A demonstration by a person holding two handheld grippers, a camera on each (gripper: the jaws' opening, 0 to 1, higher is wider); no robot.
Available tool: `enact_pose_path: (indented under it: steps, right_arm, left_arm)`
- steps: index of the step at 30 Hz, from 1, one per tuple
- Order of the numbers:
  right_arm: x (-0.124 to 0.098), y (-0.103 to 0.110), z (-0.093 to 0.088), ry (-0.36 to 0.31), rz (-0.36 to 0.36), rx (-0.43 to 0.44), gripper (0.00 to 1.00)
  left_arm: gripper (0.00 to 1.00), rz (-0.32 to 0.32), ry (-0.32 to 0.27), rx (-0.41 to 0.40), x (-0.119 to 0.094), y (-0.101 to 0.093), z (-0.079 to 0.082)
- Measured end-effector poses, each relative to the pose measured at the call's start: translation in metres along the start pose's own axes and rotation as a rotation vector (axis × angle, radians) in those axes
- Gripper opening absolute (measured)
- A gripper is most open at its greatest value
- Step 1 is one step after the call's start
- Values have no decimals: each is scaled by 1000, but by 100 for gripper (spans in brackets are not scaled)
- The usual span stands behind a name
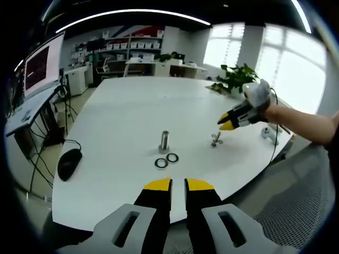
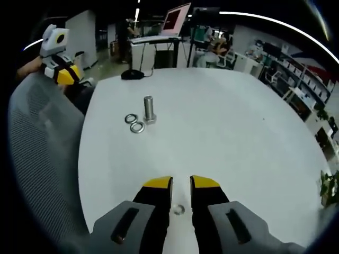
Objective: Place the washer onto the threaded stud by aligning its center hole with the stud, sliding it down to the base, and recovering from edge contact or off-axis alignment until the washer reaches the visible bottom stop.
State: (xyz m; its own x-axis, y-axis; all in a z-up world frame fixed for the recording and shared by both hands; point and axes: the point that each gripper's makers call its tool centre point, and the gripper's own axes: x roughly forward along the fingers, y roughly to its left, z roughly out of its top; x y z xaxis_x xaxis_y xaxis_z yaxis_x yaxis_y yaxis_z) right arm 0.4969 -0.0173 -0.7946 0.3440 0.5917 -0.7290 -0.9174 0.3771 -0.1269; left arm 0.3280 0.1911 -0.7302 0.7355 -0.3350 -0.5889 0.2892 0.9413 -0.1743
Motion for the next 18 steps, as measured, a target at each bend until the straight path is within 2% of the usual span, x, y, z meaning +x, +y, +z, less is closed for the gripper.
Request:
enact_pose_path:
  steps: [12,18]
  right_arm:
    - [1,-11,-18,46,-41,44,16]
    - [6,-10,-33,90,-32,65,16]
  left_arm:
    - [7,0,-3,-2,0,0,0]
    - [7,0,-5,-2,0,0,1]
